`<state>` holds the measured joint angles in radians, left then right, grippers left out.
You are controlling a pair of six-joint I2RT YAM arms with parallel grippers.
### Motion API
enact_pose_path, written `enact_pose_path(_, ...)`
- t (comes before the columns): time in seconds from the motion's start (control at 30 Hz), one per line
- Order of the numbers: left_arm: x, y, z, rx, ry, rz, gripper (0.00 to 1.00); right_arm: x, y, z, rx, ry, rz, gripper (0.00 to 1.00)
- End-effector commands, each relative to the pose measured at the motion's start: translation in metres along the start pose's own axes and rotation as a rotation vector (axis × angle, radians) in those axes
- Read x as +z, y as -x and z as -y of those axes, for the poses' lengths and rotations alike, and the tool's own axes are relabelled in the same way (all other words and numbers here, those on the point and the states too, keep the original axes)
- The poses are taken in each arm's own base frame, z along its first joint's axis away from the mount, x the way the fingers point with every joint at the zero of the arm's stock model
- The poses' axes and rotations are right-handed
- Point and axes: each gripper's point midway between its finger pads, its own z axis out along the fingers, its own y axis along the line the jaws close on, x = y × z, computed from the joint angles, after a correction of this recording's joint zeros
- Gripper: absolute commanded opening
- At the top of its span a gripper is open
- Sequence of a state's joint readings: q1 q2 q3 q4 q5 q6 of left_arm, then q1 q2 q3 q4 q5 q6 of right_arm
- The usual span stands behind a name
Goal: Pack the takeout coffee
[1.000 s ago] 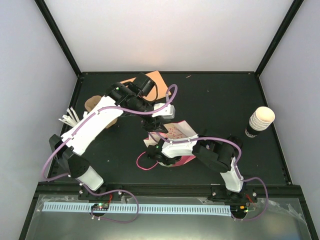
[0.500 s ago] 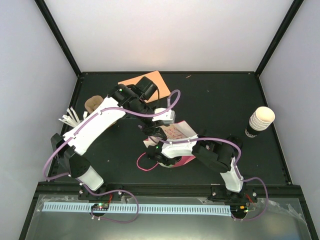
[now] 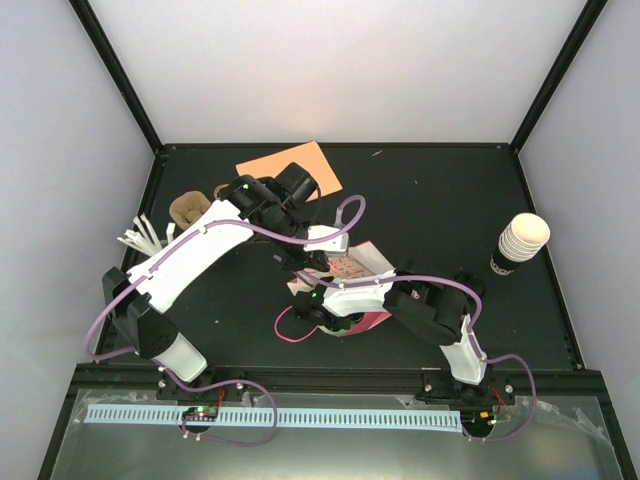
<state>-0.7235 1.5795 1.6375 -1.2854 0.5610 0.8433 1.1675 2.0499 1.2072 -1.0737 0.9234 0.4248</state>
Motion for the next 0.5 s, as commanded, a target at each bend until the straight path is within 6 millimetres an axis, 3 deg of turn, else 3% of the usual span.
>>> enact_pose_path(0.0, 0.003, -0.022, 0.002, 0.031, 0.03, -0.122, 0.02, -0.002, 0.006, 0.005, 0.038, -0.021, 0.02, 0.01)
enact_pose_path(0.23, -0.021, 0.008, -0.002, 0.142, 0.181, -0.073, 0.02, -0.001, 0.006, 0.008, 0.03, -0.04, 0.016, 0.01)
enact_pose_path(0.47, -0.04, 0.025, -0.001, 0.237, 0.353, -0.07, 0.02, -0.002, 0.006, 0.007, 0.022, -0.033, 0.008, 0.01)
